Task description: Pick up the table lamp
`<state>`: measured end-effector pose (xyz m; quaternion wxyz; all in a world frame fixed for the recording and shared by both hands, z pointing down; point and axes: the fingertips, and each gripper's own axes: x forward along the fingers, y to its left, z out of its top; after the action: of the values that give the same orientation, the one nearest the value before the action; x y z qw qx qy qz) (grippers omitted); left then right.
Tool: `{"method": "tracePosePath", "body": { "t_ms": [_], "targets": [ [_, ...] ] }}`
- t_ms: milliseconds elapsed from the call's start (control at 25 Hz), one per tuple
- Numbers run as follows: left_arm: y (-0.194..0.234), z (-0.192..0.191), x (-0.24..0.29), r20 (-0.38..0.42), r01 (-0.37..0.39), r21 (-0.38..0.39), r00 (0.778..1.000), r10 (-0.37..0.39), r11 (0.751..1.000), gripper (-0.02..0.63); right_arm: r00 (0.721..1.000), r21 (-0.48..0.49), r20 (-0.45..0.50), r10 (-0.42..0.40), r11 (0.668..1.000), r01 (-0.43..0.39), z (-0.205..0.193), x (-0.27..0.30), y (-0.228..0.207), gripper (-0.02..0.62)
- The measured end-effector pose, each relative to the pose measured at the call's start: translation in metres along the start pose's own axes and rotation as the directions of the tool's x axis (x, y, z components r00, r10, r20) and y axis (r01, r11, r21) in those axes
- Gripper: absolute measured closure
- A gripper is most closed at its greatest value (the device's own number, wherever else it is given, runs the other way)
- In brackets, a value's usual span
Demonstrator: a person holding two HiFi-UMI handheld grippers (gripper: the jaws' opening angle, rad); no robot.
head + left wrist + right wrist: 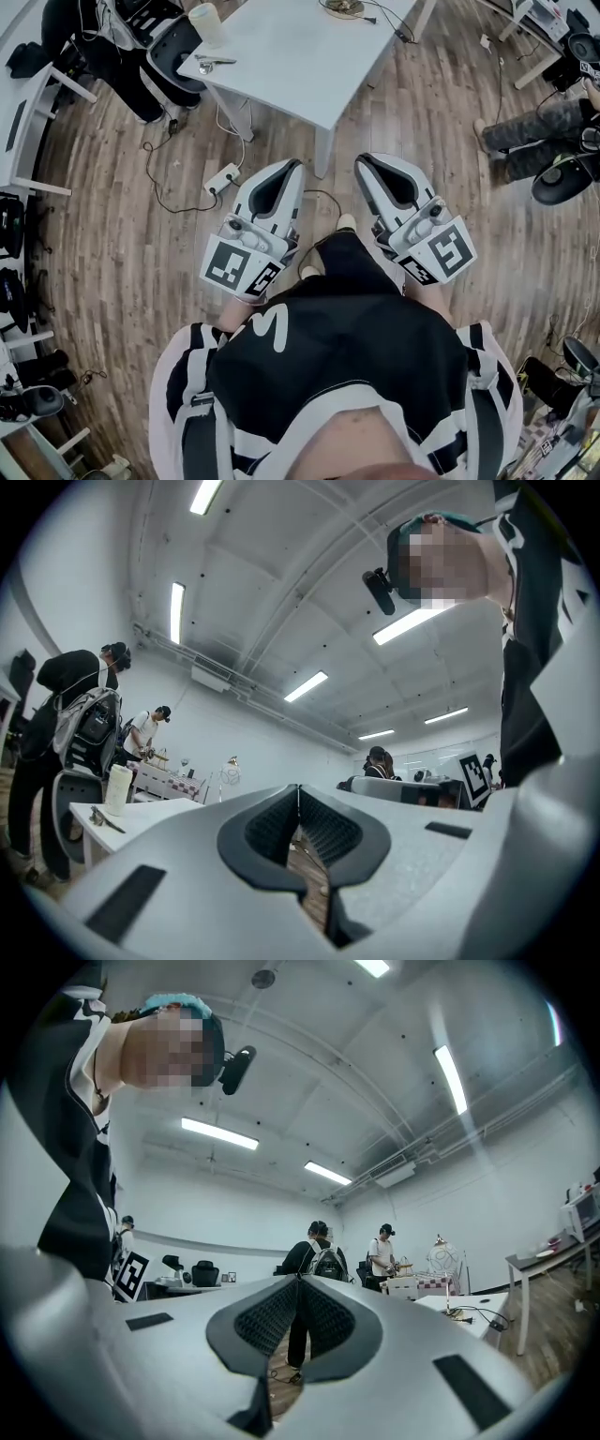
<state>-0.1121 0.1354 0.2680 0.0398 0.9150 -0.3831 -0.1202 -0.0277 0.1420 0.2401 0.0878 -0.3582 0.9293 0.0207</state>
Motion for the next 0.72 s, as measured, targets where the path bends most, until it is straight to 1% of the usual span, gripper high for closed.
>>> {"method": "tracePosePath", "body": {
  "t_ms": [120,240,360,520,720],
  "targets": [
    [0.017,-0.002,0.016,0.0,-0.03,0.022,1.0,0.03,0.999,0.6,1.0,0.002,0.017,0.01,1.0,-0.01,0.0,0.011,-0.024,0.569],
    [0.029,0.003,0.044,-0.002,-0.044,0.041,0.999,0.044,0.998,0.6,0.999,0.007,0.03,0.022,1.0,-0.022,0.008,0.022,-0.057,0.569],
    [0.039,0.011,0.075,0.01,-0.058,0.069,0.998,0.058,0.996,0.6,0.999,0.001,0.034,0.035,0.999,-0.035,0.016,0.031,-0.09,0.569],
    [0.057,0.019,0.112,0.036,-0.077,0.084,0.997,0.075,0.993,0.6,0.998,0.0,0.05,0.037,0.999,-0.037,0.02,0.036,-0.133,0.569],
    [0.066,0.024,0.14,0.063,-0.138,0.122,0.989,0.131,0.983,0.6,0.997,0.012,0.054,0.063,0.998,-0.064,0.02,0.04,-0.175,0.569]
  ]
}}
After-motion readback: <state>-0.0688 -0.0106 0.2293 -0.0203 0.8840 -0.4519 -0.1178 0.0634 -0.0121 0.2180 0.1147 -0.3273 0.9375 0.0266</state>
